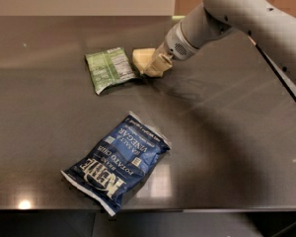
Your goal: Move sponge near green jalapeno chip bag
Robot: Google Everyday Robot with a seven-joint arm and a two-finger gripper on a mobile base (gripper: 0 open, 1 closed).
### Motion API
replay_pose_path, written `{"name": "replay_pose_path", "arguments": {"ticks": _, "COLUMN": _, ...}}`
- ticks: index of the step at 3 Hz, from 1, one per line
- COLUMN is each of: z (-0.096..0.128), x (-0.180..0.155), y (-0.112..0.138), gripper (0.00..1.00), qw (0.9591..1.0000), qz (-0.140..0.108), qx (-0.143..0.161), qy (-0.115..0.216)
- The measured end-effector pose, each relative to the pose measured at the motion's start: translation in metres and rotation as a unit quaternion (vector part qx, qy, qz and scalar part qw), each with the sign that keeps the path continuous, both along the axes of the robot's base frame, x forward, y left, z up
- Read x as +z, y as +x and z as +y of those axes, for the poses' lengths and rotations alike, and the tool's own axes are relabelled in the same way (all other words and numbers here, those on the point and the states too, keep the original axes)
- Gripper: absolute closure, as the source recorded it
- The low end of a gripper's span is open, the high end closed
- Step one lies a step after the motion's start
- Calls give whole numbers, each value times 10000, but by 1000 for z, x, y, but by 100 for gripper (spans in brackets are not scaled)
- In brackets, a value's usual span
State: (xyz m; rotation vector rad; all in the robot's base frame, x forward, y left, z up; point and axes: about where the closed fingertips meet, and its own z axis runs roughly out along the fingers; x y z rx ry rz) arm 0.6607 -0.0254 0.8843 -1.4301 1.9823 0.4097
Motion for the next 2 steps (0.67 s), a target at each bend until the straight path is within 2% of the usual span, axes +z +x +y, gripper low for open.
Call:
{"name": "replay_pose_path", "arguments": {"ticks": 1, "z": 3, "x": -2, "y": 0, "gripper": 0, "qw": 10000, "qz": 20, "qx": 28, "qy": 0}}
{"name": "replay_pose_path", "arguments": {"ticks": 2, "z": 3, "x": -2, "y": 0, "gripper": 0, "qw": 10000, "qz": 20, "qx": 29, "qy": 0}}
